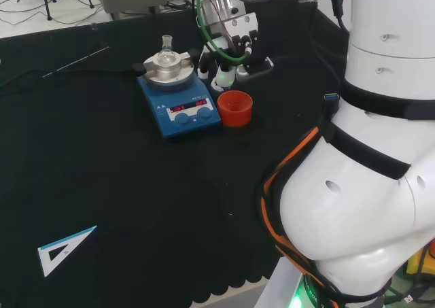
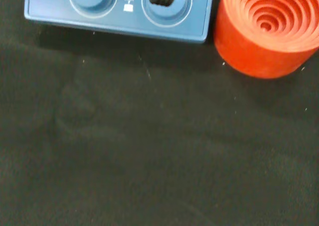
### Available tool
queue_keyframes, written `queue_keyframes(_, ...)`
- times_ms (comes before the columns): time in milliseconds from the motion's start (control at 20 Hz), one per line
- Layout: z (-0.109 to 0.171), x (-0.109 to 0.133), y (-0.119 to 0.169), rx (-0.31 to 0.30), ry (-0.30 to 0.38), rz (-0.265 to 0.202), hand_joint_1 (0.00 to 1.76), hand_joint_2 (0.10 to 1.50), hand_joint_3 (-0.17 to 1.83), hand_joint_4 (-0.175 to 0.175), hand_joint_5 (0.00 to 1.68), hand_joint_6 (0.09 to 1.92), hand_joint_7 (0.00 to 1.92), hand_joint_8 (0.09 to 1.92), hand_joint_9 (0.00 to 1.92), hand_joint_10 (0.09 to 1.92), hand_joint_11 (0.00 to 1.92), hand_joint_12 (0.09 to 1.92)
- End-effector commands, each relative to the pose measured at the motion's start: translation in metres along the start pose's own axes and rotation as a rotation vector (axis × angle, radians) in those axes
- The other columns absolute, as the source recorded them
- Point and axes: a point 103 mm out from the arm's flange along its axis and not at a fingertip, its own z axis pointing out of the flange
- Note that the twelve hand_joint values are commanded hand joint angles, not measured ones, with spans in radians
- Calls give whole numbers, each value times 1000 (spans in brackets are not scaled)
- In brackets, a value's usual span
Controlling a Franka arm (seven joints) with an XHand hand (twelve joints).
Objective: Turn on the heater.
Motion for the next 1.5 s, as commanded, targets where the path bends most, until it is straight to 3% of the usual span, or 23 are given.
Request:
queue_keyframes(50, 8, 7, 2, 52, -8, -26, 1319, 892, 760, -42, 358, 431, 1821, 1757, 1920, 1690, 1920, 1739)
queue_keyframes(650, 25, 33, 14, 139, -39, -70, 1333, 882, 783, -23, 264, 390, 1823, 1761, 1920, 1700, 1920, 1724)
queue_keyframes(1500, 40, 47, 22, 183, -44, -86, 1351, 859, 823, -21, 273, 345, 1824, 1761, 1920, 1695, 1920, 1710)
